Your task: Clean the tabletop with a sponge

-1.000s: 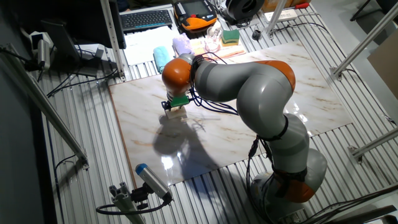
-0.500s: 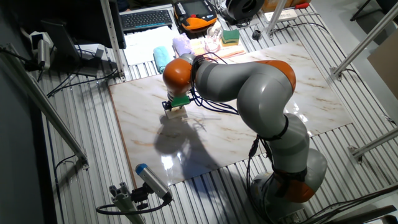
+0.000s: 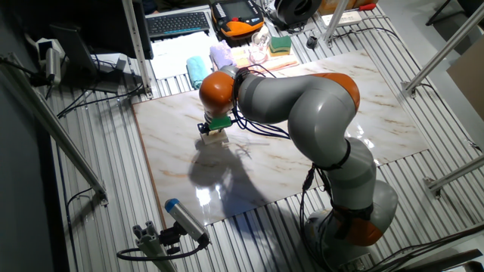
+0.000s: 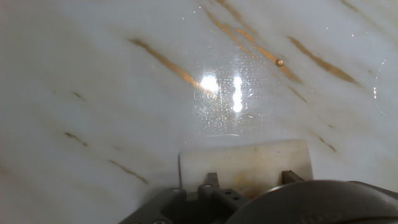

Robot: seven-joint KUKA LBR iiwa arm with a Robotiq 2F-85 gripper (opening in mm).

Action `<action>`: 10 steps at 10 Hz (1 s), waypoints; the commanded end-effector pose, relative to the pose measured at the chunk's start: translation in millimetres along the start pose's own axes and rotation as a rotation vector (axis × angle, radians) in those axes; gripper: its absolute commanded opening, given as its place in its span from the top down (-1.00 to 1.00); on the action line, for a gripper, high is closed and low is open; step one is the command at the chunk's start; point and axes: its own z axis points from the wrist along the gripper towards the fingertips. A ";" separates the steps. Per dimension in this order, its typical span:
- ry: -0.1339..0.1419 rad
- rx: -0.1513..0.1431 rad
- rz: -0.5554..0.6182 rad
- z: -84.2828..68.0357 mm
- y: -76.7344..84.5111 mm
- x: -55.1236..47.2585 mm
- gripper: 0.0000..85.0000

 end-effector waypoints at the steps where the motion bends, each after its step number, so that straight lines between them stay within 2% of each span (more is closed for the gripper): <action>1: -0.001 0.000 0.000 1.7 -0.4 0.1 -0.20; 10: -0.007 -0.009 0.002 13.1 -1.2 0.2 -0.20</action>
